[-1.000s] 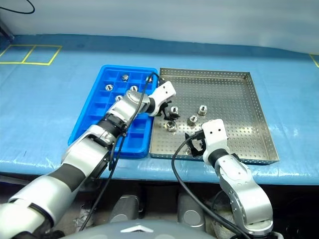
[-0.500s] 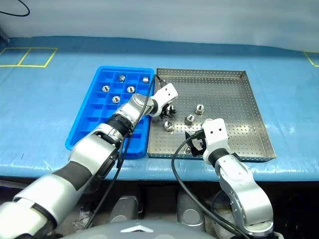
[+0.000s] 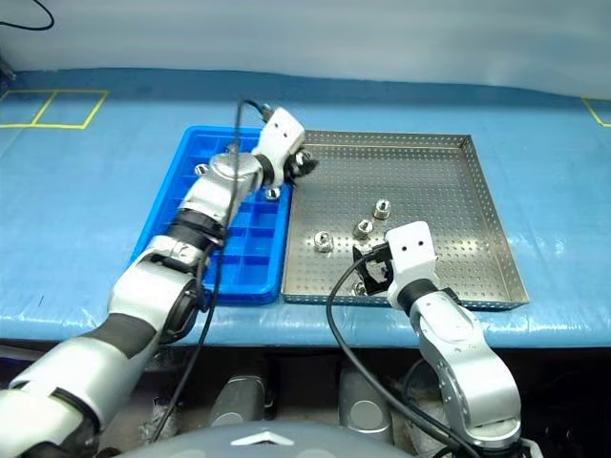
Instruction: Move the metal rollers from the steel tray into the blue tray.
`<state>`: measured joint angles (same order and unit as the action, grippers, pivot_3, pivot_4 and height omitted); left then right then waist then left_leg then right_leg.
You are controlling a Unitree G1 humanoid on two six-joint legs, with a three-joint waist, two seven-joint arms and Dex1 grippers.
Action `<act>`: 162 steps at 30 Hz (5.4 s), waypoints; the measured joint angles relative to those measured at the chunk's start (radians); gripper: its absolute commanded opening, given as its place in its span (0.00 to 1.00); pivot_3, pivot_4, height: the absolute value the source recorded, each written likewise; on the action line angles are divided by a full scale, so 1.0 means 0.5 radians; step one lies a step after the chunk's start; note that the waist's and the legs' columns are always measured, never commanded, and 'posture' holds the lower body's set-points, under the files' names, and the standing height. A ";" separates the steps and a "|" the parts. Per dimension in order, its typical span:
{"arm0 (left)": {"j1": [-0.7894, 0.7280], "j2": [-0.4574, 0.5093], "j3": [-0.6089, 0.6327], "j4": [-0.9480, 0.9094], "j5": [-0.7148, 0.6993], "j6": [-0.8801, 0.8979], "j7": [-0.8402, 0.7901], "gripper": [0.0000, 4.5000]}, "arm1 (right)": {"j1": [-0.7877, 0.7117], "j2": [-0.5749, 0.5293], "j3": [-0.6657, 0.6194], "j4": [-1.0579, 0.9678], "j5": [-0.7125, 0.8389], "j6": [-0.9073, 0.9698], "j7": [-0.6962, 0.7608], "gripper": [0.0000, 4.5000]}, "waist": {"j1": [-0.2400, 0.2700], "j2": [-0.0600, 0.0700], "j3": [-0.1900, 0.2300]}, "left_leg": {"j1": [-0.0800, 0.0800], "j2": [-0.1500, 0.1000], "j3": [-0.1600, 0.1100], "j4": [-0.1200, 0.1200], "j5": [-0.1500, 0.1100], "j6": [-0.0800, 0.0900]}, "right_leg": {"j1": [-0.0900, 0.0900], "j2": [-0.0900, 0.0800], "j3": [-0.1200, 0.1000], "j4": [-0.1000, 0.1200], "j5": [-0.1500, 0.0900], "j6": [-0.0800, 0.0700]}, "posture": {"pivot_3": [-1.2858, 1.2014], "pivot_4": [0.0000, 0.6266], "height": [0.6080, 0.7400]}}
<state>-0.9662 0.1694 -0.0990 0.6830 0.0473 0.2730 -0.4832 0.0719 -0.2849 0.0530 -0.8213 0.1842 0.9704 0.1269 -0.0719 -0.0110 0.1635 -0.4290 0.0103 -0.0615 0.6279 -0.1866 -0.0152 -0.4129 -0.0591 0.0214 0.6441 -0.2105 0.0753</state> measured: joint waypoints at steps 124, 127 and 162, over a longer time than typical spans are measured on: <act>1.735 0.023 0.255 -2.009 0.017 0.631 0.570 0.54 | -0.178 -0.002 0.529 0.461 -0.287 -0.805 0.346 1.00 | 0.182 -0.004 0.000 | 0.004 -0.001 0.000 0.006 0.007 -0.001 | 0.006 -0.001 -0.001 -0.001 -0.001 -0.010 | 0.56 0.24 1.00; 1.725 0.026 0.254 -2.009 0.002 0.666 0.562 0.73 | -0.176 -0.007 0.531 0.460 -0.286 -0.813 0.362 1.00 | 0.182 -0.003 -0.001 | 0.005 -0.001 0.000 0.006 0.007 -0.001 | 0.007 -0.001 -0.001 -0.001 -0.001 -0.010 | 0.54 0.24 1.00; 0.096 -0.348 -0.539 0.198 -0.021 0.011 -0.505 0.99 | 0.405 0.012 0.222 0.201 -0.346 -0.807 0.137 1.00 | -0.027 -0.006 0.000 | -0.001 -0.002 0.003 0.006 0.007 0.000 | 0.001 -0.001 0.001 -0.002 -0.001 -0.008 | 0.43 0.24 1.00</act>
<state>-0.9181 -0.0047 -0.3683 0.7823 0.0368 0.2784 -0.7356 0.2743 -0.2787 0.1641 -0.7206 0.0112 0.5669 0.1956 -0.0852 -0.0141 0.1636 -0.4293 0.0092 -0.0602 0.6307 -0.1833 -0.0151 -0.4122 -0.0596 0.0218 0.6431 -0.2111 0.0712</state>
